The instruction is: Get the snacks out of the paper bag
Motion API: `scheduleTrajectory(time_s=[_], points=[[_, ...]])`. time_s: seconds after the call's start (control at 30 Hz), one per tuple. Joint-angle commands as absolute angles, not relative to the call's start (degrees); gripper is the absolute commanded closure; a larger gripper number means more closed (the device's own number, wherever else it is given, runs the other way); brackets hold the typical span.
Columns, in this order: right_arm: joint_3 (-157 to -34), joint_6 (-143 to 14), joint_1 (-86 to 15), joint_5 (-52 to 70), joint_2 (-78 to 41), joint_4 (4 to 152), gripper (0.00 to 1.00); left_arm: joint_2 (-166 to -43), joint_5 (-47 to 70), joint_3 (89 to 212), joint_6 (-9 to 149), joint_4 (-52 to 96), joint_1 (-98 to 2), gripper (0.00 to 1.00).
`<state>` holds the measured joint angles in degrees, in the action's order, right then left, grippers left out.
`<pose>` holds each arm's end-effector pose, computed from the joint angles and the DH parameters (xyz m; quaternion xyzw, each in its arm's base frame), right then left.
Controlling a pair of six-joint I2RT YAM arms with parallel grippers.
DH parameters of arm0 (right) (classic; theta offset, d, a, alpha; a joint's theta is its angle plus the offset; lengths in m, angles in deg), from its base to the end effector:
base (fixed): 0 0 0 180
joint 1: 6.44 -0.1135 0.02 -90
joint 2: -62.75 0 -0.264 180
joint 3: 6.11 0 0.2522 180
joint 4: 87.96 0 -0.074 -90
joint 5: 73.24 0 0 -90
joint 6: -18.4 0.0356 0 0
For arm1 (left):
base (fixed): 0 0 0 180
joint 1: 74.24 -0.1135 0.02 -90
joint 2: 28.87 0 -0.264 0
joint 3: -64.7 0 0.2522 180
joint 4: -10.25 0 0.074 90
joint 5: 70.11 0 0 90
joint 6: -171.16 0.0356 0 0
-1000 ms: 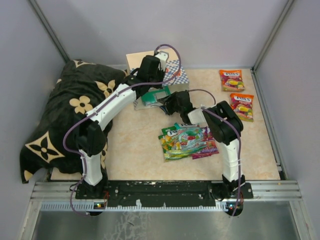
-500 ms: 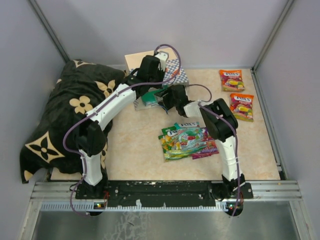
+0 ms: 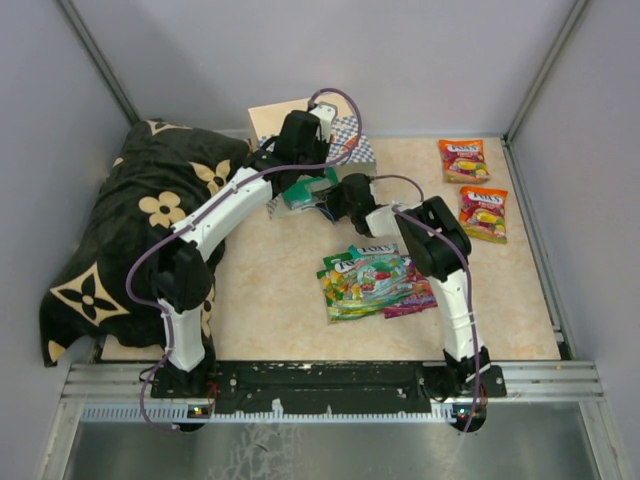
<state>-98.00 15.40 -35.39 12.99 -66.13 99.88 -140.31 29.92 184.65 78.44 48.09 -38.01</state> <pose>0.4213 0.2357 0.1139 0.4036 0.7617 0.4442 0.2444 0.3755 -0.2675 0.3431 0.2056 0.8360 -0.0966 0.4995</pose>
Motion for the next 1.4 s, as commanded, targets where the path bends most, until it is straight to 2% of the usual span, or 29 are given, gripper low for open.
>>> scheduleTrajectory(time_s=[0.0,0.17,0.2,0.37,0.5,0.83,1.03,1.17,1.37], points=[[-97.2,17.5,-35.2,17.2,-68.3,104.9,0.66,-139.6,29.4,185.5,78.3,48.2,-38.2,1.0],[-96.8,17.5,-35.0,19.5,-68.8,108.9,0.98,-140.1,29.5,185.3,78.3,48.6,-38.1,1.0],[-97.0,17.2,-34.9,19.8,-68.8,109.3,1.0,-140.0,29.7,185.2,78.4,48.6,-38.1,1.0],[-97.7,12.6,-34.8,20.6,-66.6,107.2,1.0,-140.1,30.7,185.1,78.7,48.4,-38.2,1.0],[-93.3,8.0,-35.5,22.4,-60.5,106.1,1.0,-140.6,31.1,186.0,79.4,48.7,-38.4,1.0],[-77.3,-6.4,-35.7,18.0,-33.2,103.4,1.0,-139.9,34.4,184.6,79.3,47.4,-40.2,1.0],[-75.5,-15.1,-35.8,11.0,-19.7,95.8,1.0,-140.6,34.6,184.3,78.8,47.1,-41.5,1.0],[-76.9,-23.0,-35.8,10.1,-11.5,83.5,1.0,-140.4,35.0,183.7,78.4,47.0,-42.3,1.0],[-92.2,-40.8,-35.7,17.7,-5.3,46.9,1.0,-140.2,35.7,184.4,78.4,47.3,-43.2,1.0]])
